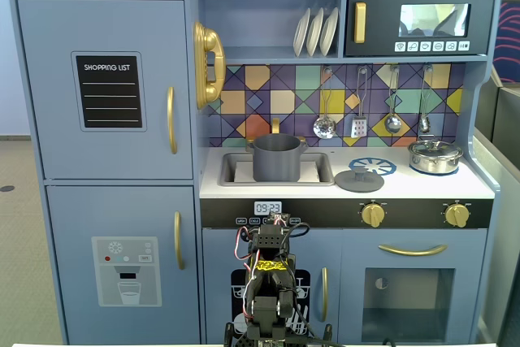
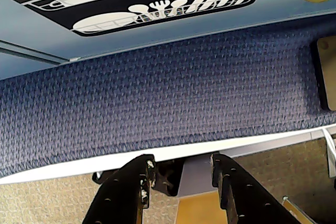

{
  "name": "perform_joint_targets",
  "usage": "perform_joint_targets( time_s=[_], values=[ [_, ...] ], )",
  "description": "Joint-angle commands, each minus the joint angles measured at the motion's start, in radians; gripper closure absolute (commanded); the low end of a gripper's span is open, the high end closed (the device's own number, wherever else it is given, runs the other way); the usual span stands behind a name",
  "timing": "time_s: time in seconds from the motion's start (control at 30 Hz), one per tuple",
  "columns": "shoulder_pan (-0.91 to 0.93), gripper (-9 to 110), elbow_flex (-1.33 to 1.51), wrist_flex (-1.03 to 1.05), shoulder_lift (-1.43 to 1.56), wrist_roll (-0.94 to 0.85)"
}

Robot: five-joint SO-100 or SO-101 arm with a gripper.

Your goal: Pick up the lid from the counter and put it on the gray recipient

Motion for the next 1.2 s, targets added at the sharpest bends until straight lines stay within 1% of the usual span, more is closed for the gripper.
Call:
perform_joint_targets(
  time_s=[0.0, 0.23, 0.4, 0.57, 0.73, 0.87, 0.97, 1.07, 1.17],
  values=[
    [0.025, 101, -0.002, 0.161, -0.015, 0.086],
    [0.025, 101, -0.002, 0.147, -0.015, 0.092],
    [0.055, 101, -0.046, 0.034, -0.018, 0.094],
    [0.14, 101, -0.209, -0.103, -0.064, -0.011],
    [0.252, 101, -0.408, -0.339, -0.144, -0.12],
    [0.334, 102, -0.552, -0.591, -0.233, -0.181],
    [0.399, 102, -0.558, -0.784, -0.258, -0.17],
    [0.453, 102, -0.489, -0.988, -0.255, -0.155],
    [0.499, 97, -0.446, -1.143, -0.287, -0.129]
  ],
)
